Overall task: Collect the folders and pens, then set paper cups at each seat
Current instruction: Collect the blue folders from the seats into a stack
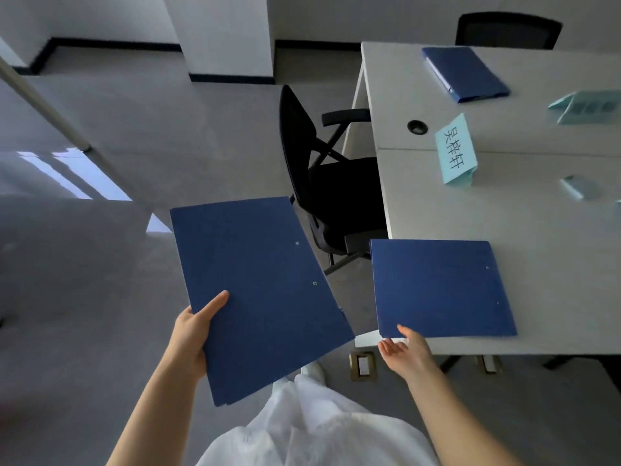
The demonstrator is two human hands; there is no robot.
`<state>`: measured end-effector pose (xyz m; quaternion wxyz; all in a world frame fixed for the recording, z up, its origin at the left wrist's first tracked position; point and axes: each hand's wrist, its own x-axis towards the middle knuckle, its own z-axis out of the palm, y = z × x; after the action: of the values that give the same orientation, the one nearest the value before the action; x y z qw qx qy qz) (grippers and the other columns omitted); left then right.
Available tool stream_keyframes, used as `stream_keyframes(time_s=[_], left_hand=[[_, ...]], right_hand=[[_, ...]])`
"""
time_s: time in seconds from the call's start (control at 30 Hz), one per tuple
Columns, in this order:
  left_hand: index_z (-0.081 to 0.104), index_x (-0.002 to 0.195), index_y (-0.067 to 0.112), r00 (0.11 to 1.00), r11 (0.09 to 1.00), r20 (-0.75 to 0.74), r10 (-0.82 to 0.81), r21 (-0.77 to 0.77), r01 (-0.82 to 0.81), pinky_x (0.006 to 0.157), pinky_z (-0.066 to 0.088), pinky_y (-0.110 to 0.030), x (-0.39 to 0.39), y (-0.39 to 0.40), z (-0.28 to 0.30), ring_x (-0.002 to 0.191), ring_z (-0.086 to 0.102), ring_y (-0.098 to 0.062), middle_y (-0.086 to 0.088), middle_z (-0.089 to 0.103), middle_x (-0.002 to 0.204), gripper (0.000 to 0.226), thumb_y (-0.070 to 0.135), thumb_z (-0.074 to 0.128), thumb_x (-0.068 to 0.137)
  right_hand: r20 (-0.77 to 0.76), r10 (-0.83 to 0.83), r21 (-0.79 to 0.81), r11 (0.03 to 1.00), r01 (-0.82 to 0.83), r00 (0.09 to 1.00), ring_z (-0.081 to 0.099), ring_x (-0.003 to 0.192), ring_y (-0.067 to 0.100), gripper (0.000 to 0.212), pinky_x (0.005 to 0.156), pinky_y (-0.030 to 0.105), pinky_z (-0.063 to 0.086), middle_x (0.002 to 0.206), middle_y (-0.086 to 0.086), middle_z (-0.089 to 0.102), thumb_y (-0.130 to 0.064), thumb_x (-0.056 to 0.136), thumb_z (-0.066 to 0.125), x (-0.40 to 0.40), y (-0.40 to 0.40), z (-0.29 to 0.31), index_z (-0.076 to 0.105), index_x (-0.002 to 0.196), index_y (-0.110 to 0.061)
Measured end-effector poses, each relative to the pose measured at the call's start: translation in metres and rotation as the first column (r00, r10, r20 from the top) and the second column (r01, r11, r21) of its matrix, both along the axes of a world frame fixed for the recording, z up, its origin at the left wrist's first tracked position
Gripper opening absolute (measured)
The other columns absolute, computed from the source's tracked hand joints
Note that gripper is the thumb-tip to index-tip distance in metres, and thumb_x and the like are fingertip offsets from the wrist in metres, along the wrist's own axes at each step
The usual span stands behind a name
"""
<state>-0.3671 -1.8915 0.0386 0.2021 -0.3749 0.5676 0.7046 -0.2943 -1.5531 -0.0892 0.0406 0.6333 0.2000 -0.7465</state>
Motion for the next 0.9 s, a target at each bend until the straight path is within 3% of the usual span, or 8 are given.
stream_keyframes(time_s=[0.13, 0.23, 0.3, 0.43, 0.53, 0.6, 0.73, 0.9], left_hand=[[0.067, 0.111, 0.012, 1.0, 1.0, -0.001, -0.021, -0.007, 0.021, 0.077, 0.056, -0.044, -0.008, -0.002, 0.0, 0.094, 0.07, -0.032, -0.009, 0.075, 0.104, 0.032, 0.027, 0.073, 0.084], [0.067, 0.11, 0.012, 0.999, 0.999, -0.009, -0.041, -0.005, 0.041, 0.073, 0.056, -0.042, -0.015, -0.004, 0.002, 0.092, 0.071, -0.031, -0.009, 0.075, 0.103, 0.03, 0.027, 0.072, 0.085], [0.066, 0.111, 0.011, 0.999, 0.999, -0.011, -0.04, -0.006, 0.04, 0.074, 0.056, -0.042, -0.019, -0.004, 0.002, 0.092, 0.071, -0.032, -0.009, 0.075, 0.103, 0.032, 0.027, 0.072, 0.085], [0.066, 0.114, 0.011, 1.0, 1.0, -0.015, -0.025, 0.005, 0.025, 0.082, 0.056, -0.047, -0.023, -0.002, 0.001, 0.096, 0.07, -0.033, -0.01, 0.075, 0.105, 0.036, 0.027, 0.074, 0.083], [0.067, 0.111, 0.011, 1.0, 1.0, -0.021, -0.02, 0.008, 0.02, 0.078, 0.056, -0.045, -0.025, 0.003, 0.003, 0.093, 0.071, -0.032, -0.009, 0.075, 0.102, 0.032, 0.026, 0.074, 0.083], [0.067, 0.109, 0.011, 0.999, 1.0, -0.03, -0.022, 0.011, 0.022, 0.074, 0.056, -0.042, -0.027, 0.008, 0.006, 0.09, 0.071, -0.031, -0.009, 0.075, 0.1, 0.029, 0.025, 0.073, 0.084], [0.066, 0.112, 0.009, 0.998, 1.0, -0.054, -0.024, 0.018, 0.025, 0.076, 0.056, -0.043, -0.032, 0.014, 0.011, 0.092, 0.07, -0.032, -0.01, 0.075, 0.103, 0.032, 0.026, 0.072, 0.085], [0.066, 0.114, 0.009, 0.995, 0.999, -0.09, -0.038, 0.013, 0.039, 0.074, 0.056, -0.042, -0.038, 0.016, 0.019, 0.091, 0.071, -0.031, -0.012, 0.074, 0.105, 0.034, 0.03, 0.07, 0.087]], right_hand=[[0.005, -0.006, 0.005, 1.0, 0.006, 1.0, 0.053, 0.109, 0.026, 0.053, 0.101, 0.039, 0.04, 0.125, 0.01, 0.051, -0.023, 0.09, 0.059, -0.011, 0.004, 0.009, 0.04, 0.137, -0.007], [-0.023, -0.05, -0.028, 0.998, 0.049, 0.999, 0.048, 0.127, 0.025, 0.032, 0.108, 0.041, 0.034, 0.137, 0.007, 0.051, -0.025, 0.094, 0.054, -0.017, 0.003, 0.011, 0.048, 0.122, -0.01], [-0.066, -0.127, -0.033, 0.992, 0.125, 0.99, 0.051, 0.124, 0.024, 0.014, 0.106, 0.041, 0.038, 0.138, 0.006, 0.05, -0.018, 0.098, 0.048, -0.025, 0.003, 0.013, 0.051, 0.109, -0.01], [-0.229, -0.212, 0.049, 0.972, 0.229, 0.95, 0.062, 0.092, 0.021, 0.033, 0.082, 0.033, 0.053, 0.115, 0.008, 0.062, -0.003, 0.099, 0.039, -0.041, 0.001, 0.033, 0.05, 0.13, -0.01], [-0.335, -0.299, -0.02, 0.951, 0.31, 0.894, 0.064, 0.096, 0.022, 0.037, 0.063, 0.03, 0.06, 0.114, 0.01, 0.064, -0.004, 0.097, 0.044, -0.05, -0.001, 0.051, 0.051, 0.133, -0.013], [-0.4, -0.373, -0.133, 0.928, 0.349, 0.837, 0.066, 0.098, 0.024, 0.037, 0.062, 0.03, 0.06, 0.12, 0.013, 0.063, -0.005, 0.097, 0.045, -0.058, -0.004, 0.064, 0.051, 0.132, -0.012], [-0.546, -0.316, -0.262, 0.944, 0.2, 0.776, 0.07, 0.091, 0.026, 0.052, 0.064, 0.032, 0.061, 0.108, 0.015, 0.068, -0.002, 0.078, 0.063, -0.071, -0.015, 0.1, 0.053, 0.129, -0.009], [-0.699, 0.017, -0.178, 0.964, -0.197, 0.715, 0.071, 0.082, 0.026, 0.075, 0.06, 0.031, 0.06, 0.104, 0.016, 0.067, -0.002, 0.064, 0.081, -0.074, -0.011, 0.121, 0.052, 0.132, -0.013]])
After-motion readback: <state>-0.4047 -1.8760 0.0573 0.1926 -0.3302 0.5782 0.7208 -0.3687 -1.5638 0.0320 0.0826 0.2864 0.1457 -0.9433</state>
